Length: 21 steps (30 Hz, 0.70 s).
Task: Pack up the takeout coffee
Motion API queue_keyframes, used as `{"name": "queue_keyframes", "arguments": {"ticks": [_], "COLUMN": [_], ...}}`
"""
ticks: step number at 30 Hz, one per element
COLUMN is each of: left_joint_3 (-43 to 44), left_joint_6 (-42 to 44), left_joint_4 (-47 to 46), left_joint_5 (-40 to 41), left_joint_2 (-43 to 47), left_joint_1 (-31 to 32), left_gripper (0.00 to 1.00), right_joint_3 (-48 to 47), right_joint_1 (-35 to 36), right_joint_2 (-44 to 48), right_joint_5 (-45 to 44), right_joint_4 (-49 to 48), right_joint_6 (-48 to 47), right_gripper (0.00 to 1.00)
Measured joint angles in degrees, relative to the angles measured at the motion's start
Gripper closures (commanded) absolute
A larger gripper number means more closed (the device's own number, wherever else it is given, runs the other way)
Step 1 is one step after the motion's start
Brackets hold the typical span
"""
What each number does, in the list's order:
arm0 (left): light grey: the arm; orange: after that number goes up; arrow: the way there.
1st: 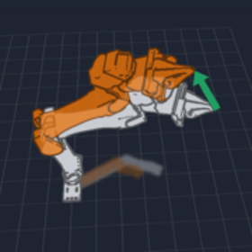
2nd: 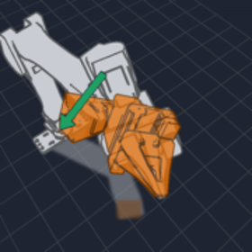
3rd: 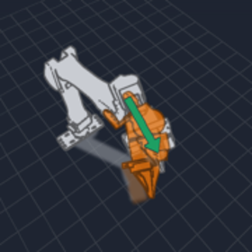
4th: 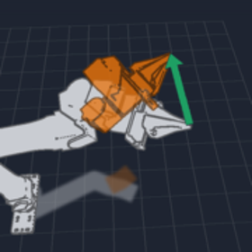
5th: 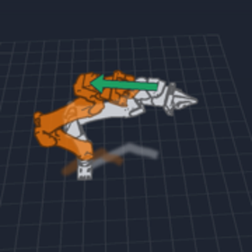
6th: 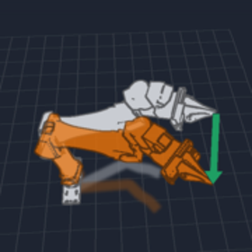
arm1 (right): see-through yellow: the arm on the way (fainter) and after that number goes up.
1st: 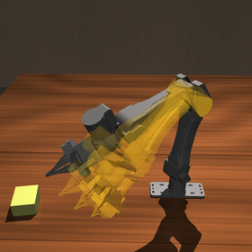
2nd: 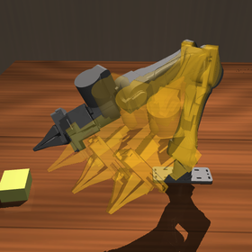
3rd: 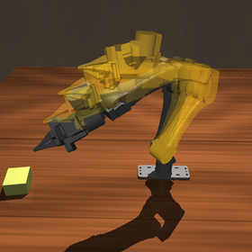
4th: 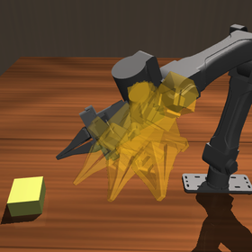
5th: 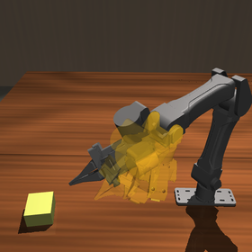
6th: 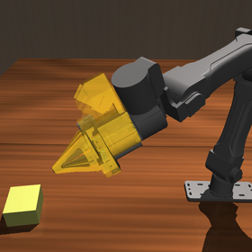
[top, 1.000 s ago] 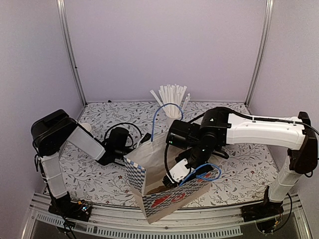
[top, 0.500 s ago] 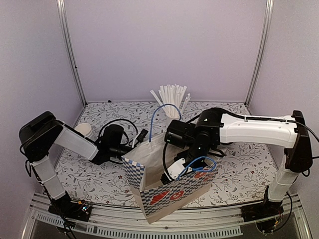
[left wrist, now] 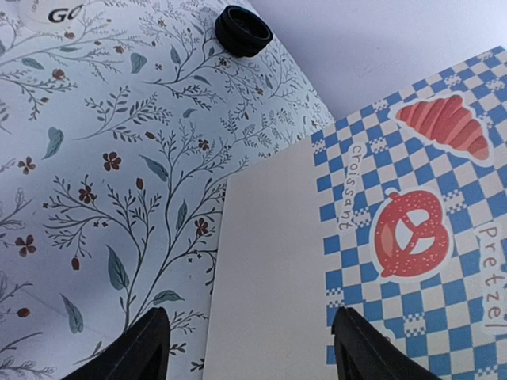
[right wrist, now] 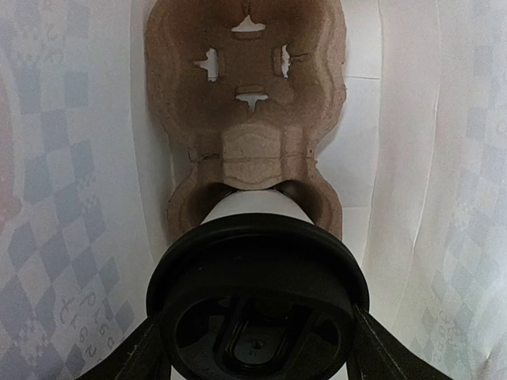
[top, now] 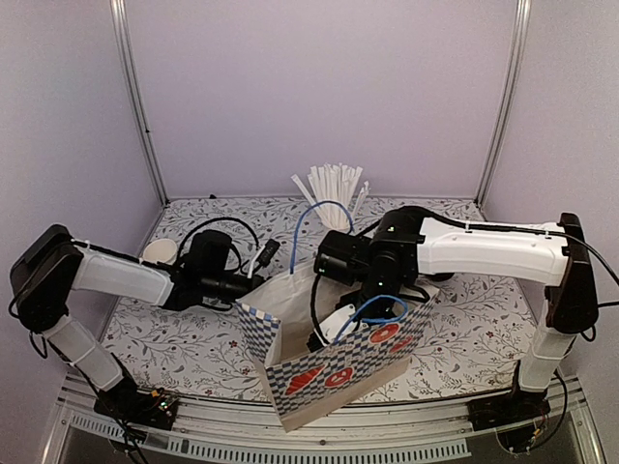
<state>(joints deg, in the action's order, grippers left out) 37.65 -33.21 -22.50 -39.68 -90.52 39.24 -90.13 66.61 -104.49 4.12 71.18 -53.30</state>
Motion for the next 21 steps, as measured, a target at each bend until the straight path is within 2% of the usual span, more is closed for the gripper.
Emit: {"name": "queue_keyframes", "arguments": {"ticks": [9, 16, 21], "left_joint_3": [5.46, 6.56, 6.91], "left_joint_6": [4.74, 6.34, 6.82], "left_joint_4": [9.79, 13.84, 15.63], "left_joint_5": [5.7, 6.97, 7.67], "left_joint_2": [8.22, 9.18, 9.55], "left_joint_1": [0.0, -0.04, -0.04], "left_gripper": [0.25, 0.25, 0.25], "right_joint_3": [0.55, 2.32, -1.57], "right_joint_1": [0.13, 0.76, 1.18], "right_joint_2": [0.28, 1.77, -1.53], "right_joint_5": [-1.11, -2.6, -3.89], "right_joint_4": [-0.22, -1.46, 1.46], "right_joint_6": [3.58, 2.97, 4.17], "right_gripper": [0.71, 0.71, 0.71]}}
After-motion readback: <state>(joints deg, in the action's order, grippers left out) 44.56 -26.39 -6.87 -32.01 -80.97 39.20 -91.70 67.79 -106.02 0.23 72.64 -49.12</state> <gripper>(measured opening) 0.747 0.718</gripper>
